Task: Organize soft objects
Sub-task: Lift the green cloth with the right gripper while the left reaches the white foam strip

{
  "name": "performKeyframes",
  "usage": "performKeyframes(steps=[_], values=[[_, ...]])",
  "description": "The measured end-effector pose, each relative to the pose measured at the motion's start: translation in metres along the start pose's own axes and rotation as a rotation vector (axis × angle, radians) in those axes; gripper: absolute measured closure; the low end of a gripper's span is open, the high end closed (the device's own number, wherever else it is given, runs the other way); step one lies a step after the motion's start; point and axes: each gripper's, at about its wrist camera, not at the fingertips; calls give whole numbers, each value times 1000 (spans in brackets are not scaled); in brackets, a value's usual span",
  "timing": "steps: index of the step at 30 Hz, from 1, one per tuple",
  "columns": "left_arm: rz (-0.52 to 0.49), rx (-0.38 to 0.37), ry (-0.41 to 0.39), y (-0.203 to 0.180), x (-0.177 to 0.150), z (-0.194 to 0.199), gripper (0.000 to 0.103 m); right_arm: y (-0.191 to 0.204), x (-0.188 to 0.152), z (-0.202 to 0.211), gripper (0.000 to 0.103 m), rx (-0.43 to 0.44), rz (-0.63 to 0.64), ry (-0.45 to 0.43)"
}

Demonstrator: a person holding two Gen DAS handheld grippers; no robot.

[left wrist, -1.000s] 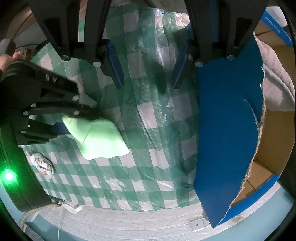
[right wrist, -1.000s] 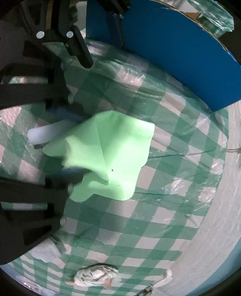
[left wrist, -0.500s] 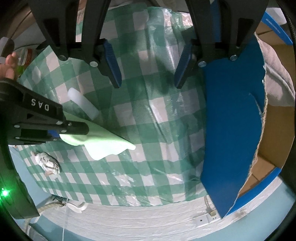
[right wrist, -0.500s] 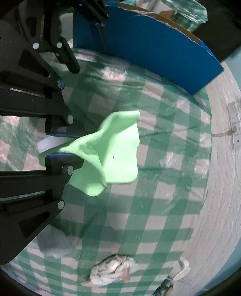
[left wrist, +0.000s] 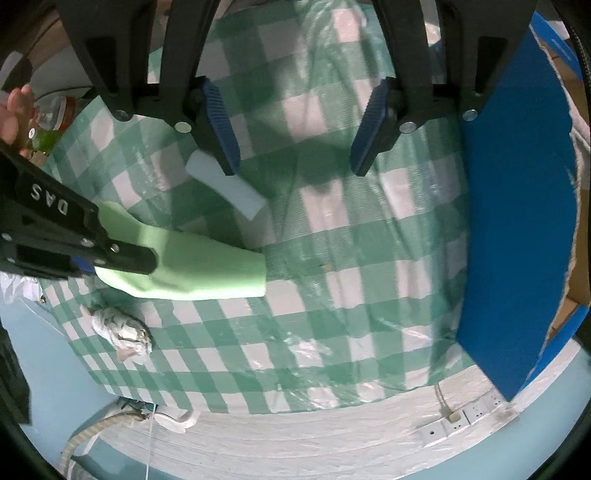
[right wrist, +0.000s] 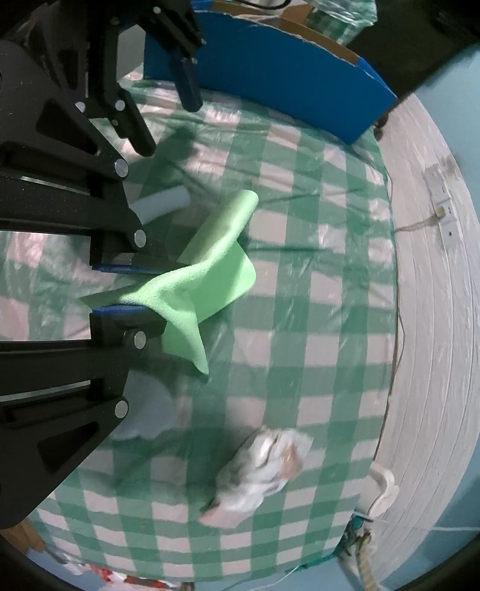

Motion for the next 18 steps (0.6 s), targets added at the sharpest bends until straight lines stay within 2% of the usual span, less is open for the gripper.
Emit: performKeyframes(steps=[6,18], values=[[30,-30,30,-13,8,-9,38,-26,-8,-1,90,-4,-48,-3],[89,-55,90,-26,24,-28,38,-35,-19,-6,90,36,-50,15]])
Point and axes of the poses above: each gripper's, at about its wrist camera, not at the fingertips, and z roughly against the way its jaws point, y to its left, x to its top, and after that the axes turned 8 degrees about y, right-handed
